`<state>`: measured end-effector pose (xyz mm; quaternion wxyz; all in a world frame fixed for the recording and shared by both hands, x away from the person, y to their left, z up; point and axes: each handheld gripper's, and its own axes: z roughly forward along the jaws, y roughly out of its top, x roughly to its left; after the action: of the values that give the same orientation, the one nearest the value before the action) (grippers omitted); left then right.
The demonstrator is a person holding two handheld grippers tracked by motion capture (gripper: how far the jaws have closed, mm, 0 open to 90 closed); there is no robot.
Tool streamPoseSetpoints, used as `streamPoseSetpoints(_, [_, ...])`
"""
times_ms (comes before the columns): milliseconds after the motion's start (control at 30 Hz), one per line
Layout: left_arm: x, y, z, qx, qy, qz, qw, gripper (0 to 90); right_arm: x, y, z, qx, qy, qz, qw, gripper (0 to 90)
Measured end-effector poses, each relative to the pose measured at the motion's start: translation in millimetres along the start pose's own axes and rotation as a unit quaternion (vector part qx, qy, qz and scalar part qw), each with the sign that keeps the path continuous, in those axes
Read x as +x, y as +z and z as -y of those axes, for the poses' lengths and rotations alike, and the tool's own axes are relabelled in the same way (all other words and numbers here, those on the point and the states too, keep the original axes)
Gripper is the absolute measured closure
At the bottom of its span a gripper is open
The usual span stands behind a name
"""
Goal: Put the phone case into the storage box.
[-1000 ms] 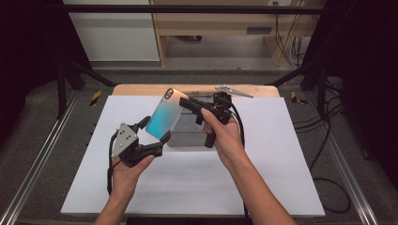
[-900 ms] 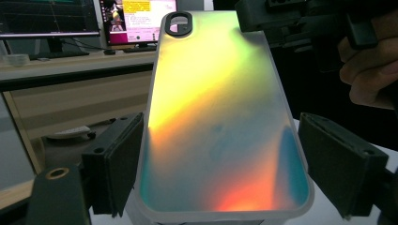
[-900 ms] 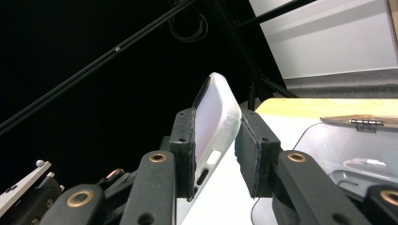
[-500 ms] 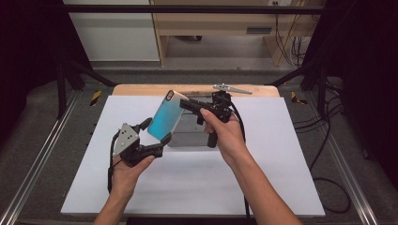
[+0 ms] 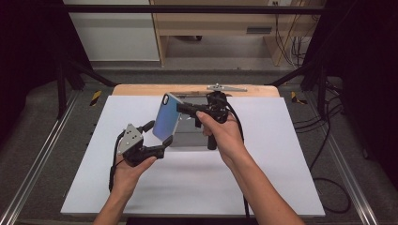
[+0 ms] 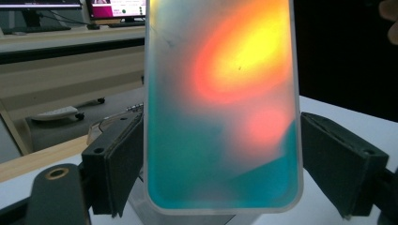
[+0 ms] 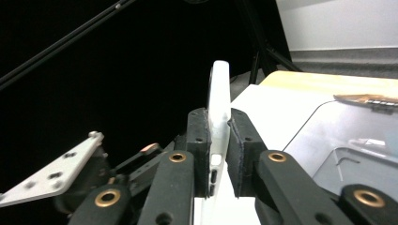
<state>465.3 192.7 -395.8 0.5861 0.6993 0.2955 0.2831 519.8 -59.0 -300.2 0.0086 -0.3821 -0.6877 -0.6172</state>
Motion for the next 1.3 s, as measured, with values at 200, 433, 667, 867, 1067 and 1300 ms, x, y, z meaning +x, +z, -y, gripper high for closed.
streamPoseSetpoints(200, [0.1,2.2,2.9,-0.001,-0.005,-0.002,1.0,16.6,10.9,2.8,2.3,0.001,-0.016,0.017,0.9997,81.4])
streamPoseSetpoints(433, [-12.8,1.5,-6.8,-0.023,0.035,-0.044,0.9982,9.8,15.6,3.3,-0.1,-0.017,-0.036,0.06,0.9974,81.4])
streamPoseSetpoints(667, [-27.8,3.7,-12.2,-0.012,0.066,-0.063,0.9958,16.2,22.3,10.4,3.1,-0.021,-0.036,0.082,0.9957,81.3])
streamPoseSetpoints(867, [-25.9,4.4,-9.5,-0.004,0.065,-0.067,0.9957,24.3,29.8,16.9,7.3,-0.015,-0.036,0.08,0.9961,81.3])
streamPoseSetpoints(1067, [-23.9,4.0,-8.3,0.002,0.063,-0.073,0.9953,27.5,36.5,22.7,11.8,-0.014,-0.035,0.078,0.9963,81.3])
streamPoseSetpoints(1300, [-24.8,4.2,-7.4,0.012,0.071,-0.086,0.9937,30.9,47.1,30.3,15.8,-0.008,-0.032,0.069,0.9971,81.0])
